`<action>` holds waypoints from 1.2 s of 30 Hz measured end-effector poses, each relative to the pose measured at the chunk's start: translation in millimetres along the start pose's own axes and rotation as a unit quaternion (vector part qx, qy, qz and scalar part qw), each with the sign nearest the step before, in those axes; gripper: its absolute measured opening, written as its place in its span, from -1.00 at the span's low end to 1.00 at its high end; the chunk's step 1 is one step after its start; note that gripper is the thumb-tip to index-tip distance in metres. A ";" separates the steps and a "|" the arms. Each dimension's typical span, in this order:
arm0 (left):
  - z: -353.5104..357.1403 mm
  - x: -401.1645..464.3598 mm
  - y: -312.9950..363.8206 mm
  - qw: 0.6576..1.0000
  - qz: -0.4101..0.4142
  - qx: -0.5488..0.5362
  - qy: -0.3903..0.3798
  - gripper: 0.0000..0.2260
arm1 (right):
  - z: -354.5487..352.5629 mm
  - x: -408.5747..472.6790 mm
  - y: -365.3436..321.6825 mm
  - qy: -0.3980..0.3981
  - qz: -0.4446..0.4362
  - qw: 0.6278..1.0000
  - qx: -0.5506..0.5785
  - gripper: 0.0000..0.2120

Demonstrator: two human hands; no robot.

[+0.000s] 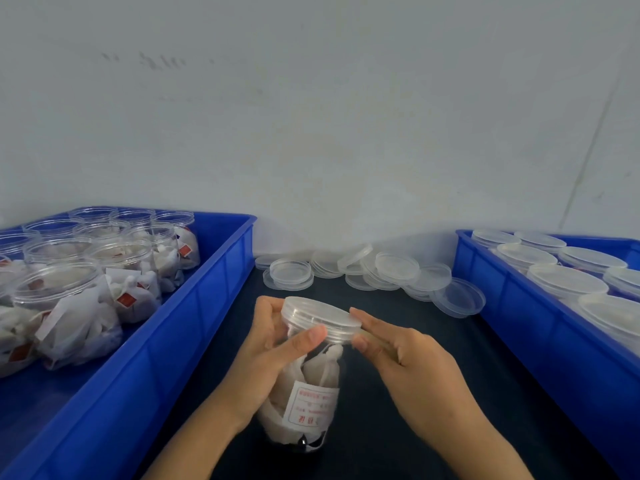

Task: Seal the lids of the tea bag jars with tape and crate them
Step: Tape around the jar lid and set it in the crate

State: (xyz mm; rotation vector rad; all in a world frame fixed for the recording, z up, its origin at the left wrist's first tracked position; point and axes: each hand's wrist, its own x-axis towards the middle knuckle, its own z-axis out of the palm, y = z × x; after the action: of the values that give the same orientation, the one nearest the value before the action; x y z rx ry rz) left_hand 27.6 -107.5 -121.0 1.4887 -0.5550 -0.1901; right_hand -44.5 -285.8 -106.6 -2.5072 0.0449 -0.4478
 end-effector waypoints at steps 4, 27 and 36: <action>11.2 -7.2 -3.1 0.997 0.033 0.043 0.057 -0.47 | 7.2 -4.2 -5.5 0.033 0.009 0.999 -0.016 -0.57; 14.0 -4.5 0.9 0.990 0.011 0.052 0.131 -0.27 | 0.0 -4.9 -11.6 0.019 -0.070 0.985 -0.155 -0.52; 8.9 -4.1 -1.9 0.998 -0.022 -0.033 0.051 -0.11 | -0.6 -6.9 -10.3 0.049 -0.054 0.992 -0.105 -0.28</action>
State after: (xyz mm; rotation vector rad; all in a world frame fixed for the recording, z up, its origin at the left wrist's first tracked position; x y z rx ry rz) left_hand 20.3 -113.8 -124.0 1.4391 -0.4304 -0.1632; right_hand -51.9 -276.6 -102.5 -2.7022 -0.0059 -0.6404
